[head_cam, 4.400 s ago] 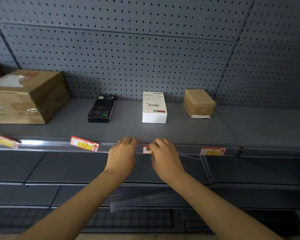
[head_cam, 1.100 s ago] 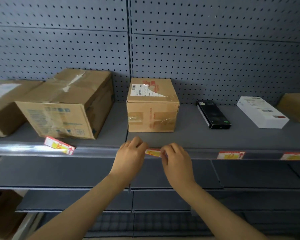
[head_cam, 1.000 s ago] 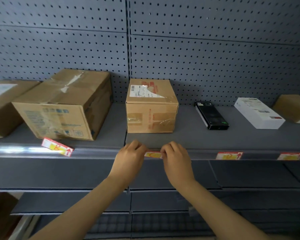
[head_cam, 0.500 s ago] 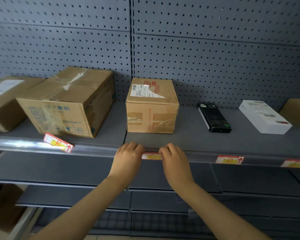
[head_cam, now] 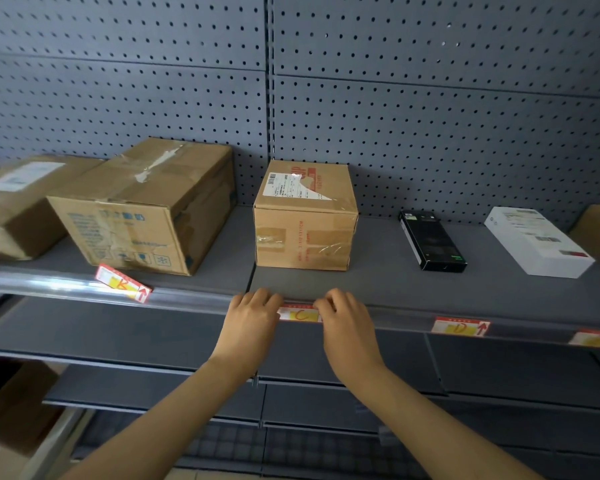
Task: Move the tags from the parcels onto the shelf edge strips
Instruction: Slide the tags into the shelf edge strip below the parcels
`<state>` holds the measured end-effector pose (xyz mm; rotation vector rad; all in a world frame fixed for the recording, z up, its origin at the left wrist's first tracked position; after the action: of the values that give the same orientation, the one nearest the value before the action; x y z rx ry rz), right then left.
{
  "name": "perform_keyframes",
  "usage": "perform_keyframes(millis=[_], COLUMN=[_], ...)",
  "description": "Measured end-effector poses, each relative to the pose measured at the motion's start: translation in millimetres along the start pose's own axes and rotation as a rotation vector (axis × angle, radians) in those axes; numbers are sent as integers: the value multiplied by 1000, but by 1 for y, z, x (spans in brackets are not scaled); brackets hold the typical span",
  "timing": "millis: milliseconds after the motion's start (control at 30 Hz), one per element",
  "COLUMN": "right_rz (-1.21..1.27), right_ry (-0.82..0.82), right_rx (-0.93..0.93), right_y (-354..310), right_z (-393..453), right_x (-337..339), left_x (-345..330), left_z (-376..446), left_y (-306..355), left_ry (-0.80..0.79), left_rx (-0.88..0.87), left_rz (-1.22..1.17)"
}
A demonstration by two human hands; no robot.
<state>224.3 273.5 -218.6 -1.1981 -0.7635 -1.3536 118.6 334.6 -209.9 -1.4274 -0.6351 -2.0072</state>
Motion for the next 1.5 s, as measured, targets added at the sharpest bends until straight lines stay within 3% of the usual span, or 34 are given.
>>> perform_keyframes(millis=[333, 733, 1100, 1300, 1500], right_rz=[109, 255, 282, 253, 201], right_ry=[81, 55, 87, 158, 148], right_rx=[66, 261, 66, -110, -122], right_y=[-29, -136, -241, -260, -261], right_z=[3, 33, 82, 92, 103], right_x=[0, -29, -65, -69, -68], left_x=[-4, 40, 57, 51, 57], left_z=[-23, -50, -52, -49, -50], left_y=[-24, -144, -273, -296, -300], left_ry=[-35, 71, 97, 87, 132], left_rx=[60, 273, 196, 59, 52], left_rz=[37, 120, 85, 12, -82])
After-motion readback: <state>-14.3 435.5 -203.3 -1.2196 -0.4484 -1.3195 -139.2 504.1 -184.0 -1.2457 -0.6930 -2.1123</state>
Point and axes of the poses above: each hand's wrist, its own z-axis towards the middle knuckle, its own x-axis out of the back of the hand, y = z × x, the point moved 8 cm from there along z, towards the middle knuckle, and after that the axes turned 3 degrees about z, right-handed, at the moved point
